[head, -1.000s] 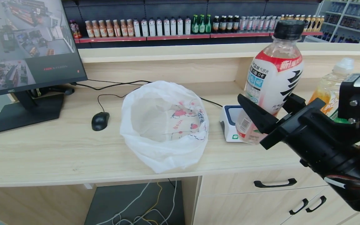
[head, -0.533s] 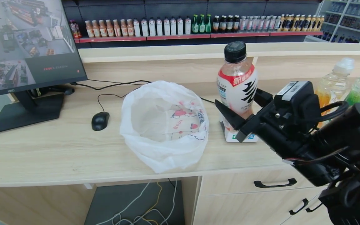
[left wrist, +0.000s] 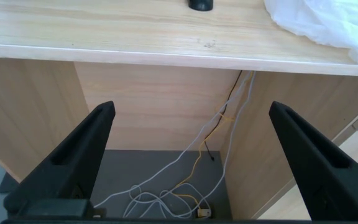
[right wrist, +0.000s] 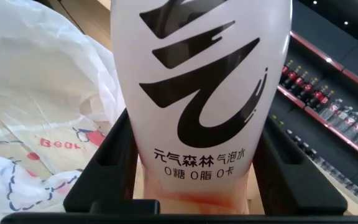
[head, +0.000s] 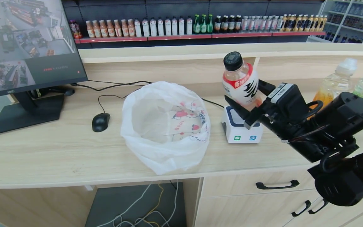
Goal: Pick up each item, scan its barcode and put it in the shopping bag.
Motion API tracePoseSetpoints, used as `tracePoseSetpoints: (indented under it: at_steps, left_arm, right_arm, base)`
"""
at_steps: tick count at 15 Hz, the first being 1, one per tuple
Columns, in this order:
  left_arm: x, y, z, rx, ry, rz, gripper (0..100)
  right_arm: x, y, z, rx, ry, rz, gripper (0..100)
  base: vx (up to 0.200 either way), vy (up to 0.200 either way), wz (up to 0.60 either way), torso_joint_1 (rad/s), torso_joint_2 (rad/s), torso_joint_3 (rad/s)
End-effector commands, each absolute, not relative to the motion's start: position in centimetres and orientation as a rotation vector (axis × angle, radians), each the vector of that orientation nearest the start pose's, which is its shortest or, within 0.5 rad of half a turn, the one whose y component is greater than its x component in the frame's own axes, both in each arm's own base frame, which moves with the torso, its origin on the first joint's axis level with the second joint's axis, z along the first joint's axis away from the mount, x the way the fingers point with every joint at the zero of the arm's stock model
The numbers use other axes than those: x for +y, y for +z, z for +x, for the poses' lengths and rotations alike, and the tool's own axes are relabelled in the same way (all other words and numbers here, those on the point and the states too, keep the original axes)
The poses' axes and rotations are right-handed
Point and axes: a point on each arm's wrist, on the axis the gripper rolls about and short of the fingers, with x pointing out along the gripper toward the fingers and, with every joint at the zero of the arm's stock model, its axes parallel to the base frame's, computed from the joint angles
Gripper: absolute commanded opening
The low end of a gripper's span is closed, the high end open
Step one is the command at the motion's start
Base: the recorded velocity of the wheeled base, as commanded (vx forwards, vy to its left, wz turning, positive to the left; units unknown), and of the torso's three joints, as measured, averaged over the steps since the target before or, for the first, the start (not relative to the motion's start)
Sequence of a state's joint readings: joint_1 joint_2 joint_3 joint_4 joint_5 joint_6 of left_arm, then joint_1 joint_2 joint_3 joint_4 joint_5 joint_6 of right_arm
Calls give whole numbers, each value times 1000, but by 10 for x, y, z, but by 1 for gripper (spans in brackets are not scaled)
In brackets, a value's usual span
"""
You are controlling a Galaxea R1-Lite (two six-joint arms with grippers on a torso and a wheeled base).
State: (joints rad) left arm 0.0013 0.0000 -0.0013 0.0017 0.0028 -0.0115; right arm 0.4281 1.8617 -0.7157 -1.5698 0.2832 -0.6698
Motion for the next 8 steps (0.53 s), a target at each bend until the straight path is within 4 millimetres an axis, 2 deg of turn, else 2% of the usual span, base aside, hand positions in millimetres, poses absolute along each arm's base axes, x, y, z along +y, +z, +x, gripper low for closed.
tracePoseSetpoints:
  at_steps: [1, 4, 6, 8]
  left_arm:
    - [0, 76, -23, 0, 5, -12, 100]
    - [0, 76, -23, 0, 5, -12, 100]
    - [0, 76, -23, 0, 5, -12, 100]
    - [0, 76, -23, 0, 5, -12, 100]
  right_arm:
    - [126, 200, 296, -633, 490, -614, 0]
    - [104, 199, 309, -662, 512, -691, 0]
    - [104, 186, 321, -660, 558, -738, 0]
    - [99, 183, 323, -691, 566, -830, 0]
  base:
    - [0, 0, 0, 0, 0, 0]
    - [0, 0, 0, 0, 0, 0]
    - [0, 0, 0, 0, 0, 0]
    - [0, 0, 0, 0, 0, 0]
